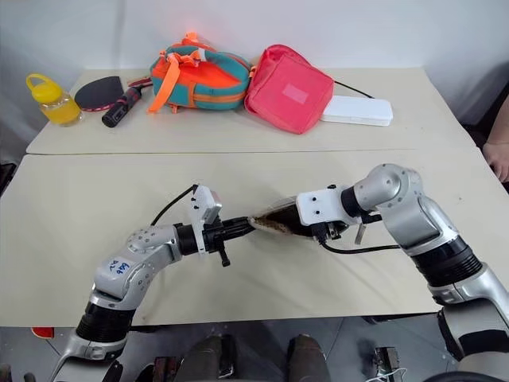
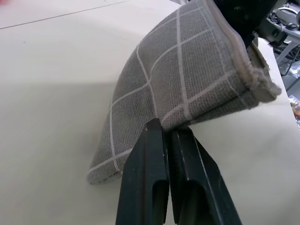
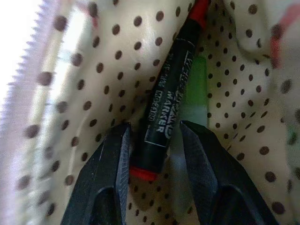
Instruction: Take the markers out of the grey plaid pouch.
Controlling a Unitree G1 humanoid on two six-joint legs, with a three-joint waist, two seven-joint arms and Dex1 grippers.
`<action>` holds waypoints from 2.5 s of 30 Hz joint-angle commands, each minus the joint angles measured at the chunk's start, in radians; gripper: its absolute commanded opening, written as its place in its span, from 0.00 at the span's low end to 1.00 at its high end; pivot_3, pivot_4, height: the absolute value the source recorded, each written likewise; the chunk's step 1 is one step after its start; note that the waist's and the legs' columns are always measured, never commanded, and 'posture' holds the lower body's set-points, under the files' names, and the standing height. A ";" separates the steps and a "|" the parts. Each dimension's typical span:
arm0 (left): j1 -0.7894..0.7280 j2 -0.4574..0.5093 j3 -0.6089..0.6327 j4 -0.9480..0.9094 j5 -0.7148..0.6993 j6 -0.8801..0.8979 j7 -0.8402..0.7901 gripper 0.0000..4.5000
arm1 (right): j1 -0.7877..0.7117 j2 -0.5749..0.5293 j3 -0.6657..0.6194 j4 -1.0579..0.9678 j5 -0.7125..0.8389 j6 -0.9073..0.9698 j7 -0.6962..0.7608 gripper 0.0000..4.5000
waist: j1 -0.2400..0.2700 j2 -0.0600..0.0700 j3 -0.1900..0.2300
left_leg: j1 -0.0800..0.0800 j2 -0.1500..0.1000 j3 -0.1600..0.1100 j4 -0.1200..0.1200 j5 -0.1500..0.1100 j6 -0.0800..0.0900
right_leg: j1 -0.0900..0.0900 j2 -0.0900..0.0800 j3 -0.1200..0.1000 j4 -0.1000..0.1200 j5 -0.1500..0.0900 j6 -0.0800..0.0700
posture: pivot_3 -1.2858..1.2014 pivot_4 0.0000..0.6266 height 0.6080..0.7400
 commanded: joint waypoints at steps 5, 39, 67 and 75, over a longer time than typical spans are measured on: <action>0.001 0.000 0.001 -0.003 0.016 -0.041 0.016 0.00 | 0.009 0.011 -0.008 0.011 -0.019 -0.011 -0.016 0.19 | 0.001 0.000 0.000 | 0.000 0.000 0.000 0.000 0.000 0.000 | 0.000 0.000 0.000 0.000 0.000 0.000 | 0.52 0.24 1.00; -0.038 0.027 0.051 0.002 0.057 -0.096 0.060 0.00 | -0.013 0.047 -0.159 -0.059 0.186 0.029 -0.082 0.05 | 0.003 0.000 0.000 | 0.000 0.000 0.000 -0.001 0.000 0.000 | 0.000 0.000 0.000 0.000 0.000 0.000 | 0.52 0.24 1.00; -0.103 -0.100 0.176 -0.071 -0.280 0.321 0.098 0.00 | -0.048 0.064 -0.090 0.067 -0.004 -0.049 -0.107 0.27 | 0.002 0.000 0.000 | 0.000 0.000 0.000 0.000 0.000 0.000 | 0.000 0.000 0.000 0.000 0.000 0.000 | 0.52 0.24 1.00; -0.049 -0.083 0.178 -0.042 -0.337 0.405 0.107 0.00 | -0.064 -0.058 -0.091 -0.096 0.087 0.171 0.074 0.27 | 0.001 0.000 0.000 | 0.000 0.000 -0.002 -0.001 0.000 0.000 | 0.001 0.000 0.000 -0.001 0.000 0.000 | 0.52 0.24 1.00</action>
